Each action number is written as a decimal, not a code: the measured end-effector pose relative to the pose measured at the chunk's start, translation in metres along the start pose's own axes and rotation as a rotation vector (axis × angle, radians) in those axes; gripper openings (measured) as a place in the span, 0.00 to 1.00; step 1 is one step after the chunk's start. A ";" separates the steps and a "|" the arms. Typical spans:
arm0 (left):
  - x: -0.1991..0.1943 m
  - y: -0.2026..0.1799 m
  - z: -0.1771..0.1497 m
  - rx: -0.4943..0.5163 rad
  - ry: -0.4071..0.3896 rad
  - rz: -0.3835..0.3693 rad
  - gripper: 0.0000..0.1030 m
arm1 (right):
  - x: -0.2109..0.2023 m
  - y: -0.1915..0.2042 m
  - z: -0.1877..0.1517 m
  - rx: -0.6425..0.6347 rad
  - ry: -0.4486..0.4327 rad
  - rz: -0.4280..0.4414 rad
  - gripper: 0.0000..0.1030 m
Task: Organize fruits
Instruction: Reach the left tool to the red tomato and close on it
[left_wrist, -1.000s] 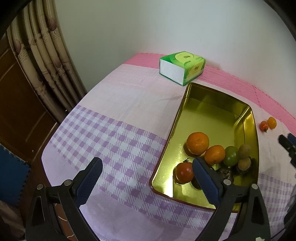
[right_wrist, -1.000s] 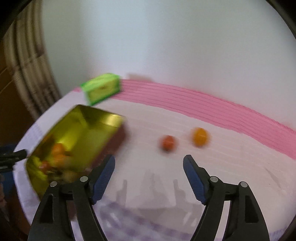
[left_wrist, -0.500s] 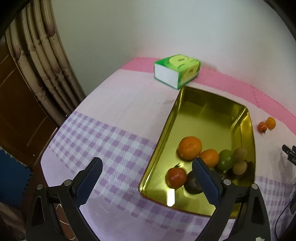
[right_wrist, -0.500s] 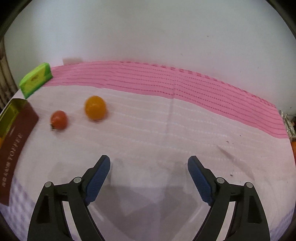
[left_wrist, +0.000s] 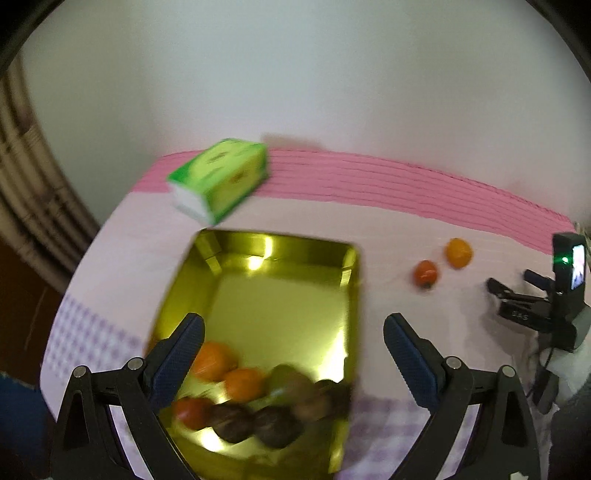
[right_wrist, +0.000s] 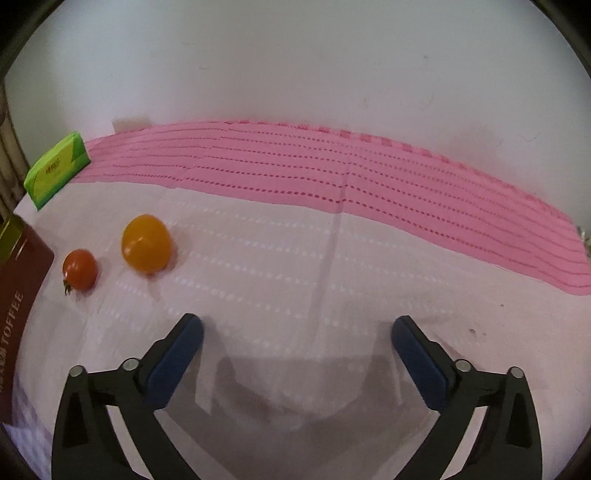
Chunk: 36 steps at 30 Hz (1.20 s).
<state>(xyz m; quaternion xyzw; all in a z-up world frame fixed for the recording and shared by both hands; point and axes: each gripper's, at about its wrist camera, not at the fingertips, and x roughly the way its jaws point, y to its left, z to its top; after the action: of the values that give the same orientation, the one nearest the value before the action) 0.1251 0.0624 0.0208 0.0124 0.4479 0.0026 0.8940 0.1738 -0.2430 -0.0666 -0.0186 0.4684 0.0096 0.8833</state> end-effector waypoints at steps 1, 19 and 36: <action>0.004 -0.007 0.003 0.011 0.000 -0.012 0.94 | 0.001 -0.001 0.001 -0.002 0.001 0.004 1.00; 0.073 -0.089 0.020 0.124 0.109 -0.137 0.88 | 0.004 -0.003 0.002 -0.009 0.000 0.013 1.00; 0.107 -0.121 0.035 0.190 0.172 -0.191 0.55 | 0.004 -0.004 0.002 -0.008 -0.001 0.013 1.00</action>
<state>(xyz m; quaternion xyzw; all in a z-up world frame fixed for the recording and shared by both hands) 0.2164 -0.0578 -0.0474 0.0540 0.5203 -0.1239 0.8432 0.1777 -0.2471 -0.0684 -0.0190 0.4682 0.0174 0.8832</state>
